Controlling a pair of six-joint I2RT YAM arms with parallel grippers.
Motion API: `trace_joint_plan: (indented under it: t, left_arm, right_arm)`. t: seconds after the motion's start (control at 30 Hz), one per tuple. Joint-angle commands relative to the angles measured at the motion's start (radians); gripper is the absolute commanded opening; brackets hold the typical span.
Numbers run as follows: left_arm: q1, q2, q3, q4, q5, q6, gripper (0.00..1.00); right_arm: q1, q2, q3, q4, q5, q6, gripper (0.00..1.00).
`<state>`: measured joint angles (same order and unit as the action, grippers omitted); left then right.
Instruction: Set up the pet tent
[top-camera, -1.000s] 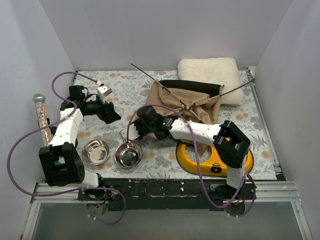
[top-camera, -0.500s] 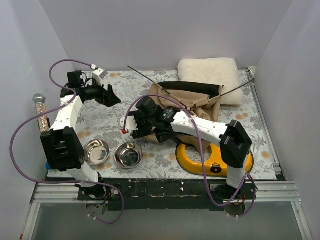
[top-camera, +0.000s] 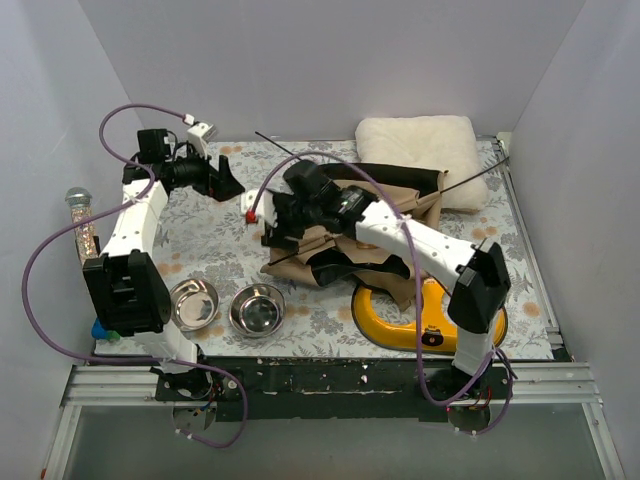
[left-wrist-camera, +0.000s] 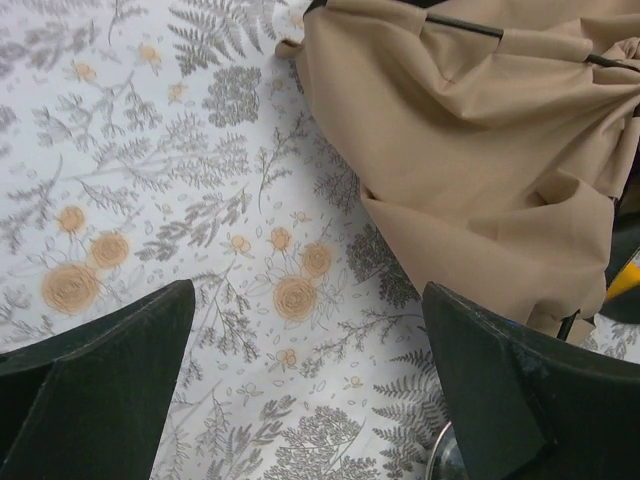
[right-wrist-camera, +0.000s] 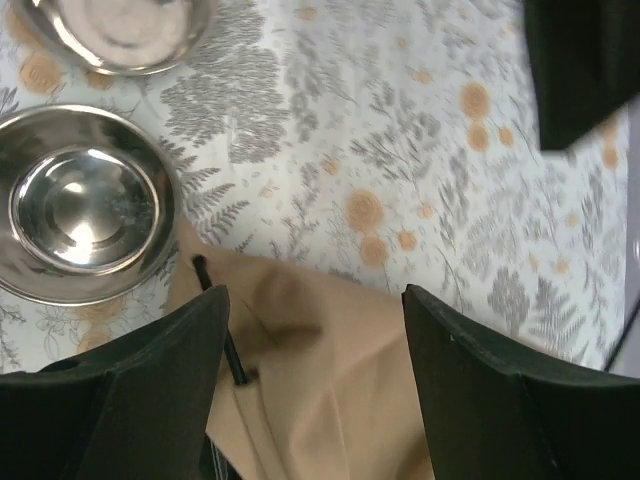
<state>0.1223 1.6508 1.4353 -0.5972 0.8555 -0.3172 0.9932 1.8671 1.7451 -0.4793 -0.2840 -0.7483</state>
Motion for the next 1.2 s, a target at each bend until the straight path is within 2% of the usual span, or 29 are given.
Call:
trace_joint_plan:
  t: [0.0, 0.17, 0.37, 0.47, 0.53, 0.67, 0.83, 1.03, 1.17]
  left_arm:
    - [-0.081, -0.009, 0.137, -0.050, -0.041, 0.036, 0.98]
    - [-0.206, 0.024, 0.238, -0.061, -0.070, 0.075, 0.98]
    - [-0.266, 0.052, 0.275, -0.036, -0.042, 0.070, 0.97]
    - [-0.285, 0.058, 0.287, -0.049, -0.035, 0.070, 0.97]
    - [-0.299, 0.063, 0.298, -0.065, -0.030, 0.070, 0.96]
    - [-0.326, 0.081, 0.329, -0.085, -0.018, 0.053, 0.96]
    - [-0.392, 0.156, 0.439, -0.176, -0.052, 0.099, 0.95]
    - [-0.411, 0.172, 0.470, -0.180, -0.055, 0.101, 0.95]
    - [-0.418, 0.176, 0.482, -0.211, -0.073, 0.119, 0.95]
  right_arm:
    - [-0.193, -0.195, 0.025, 0.047, -0.072, 0.405, 0.76]
    - [-0.462, -0.394, -0.165, 0.099, -0.032, 0.638, 0.76]
    - [-0.841, -0.557, -0.410, 0.111, -0.003, 0.878, 0.78]
    - [-0.971, -0.568, -0.470, 0.166, -0.067, 0.892, 0.79]
    - [-1.054, -0.539, -0.481, 0.192, -0.081, 0.889, 0.75]
    - [-1.186, -0.461, -0.473, 0.134, -0.151, 0.877, 0.71]
    - [-1.231, -0.428, -0.573, 0.217, -0.221, 0.996, 0.71]
    - [-1.229, -0.355, -0.685, 0.447, -0.277, 1.139, 0.73]
    - [-1.229, -0.295, -0.752, 0.618, -0.346, 1.250, 0.78]
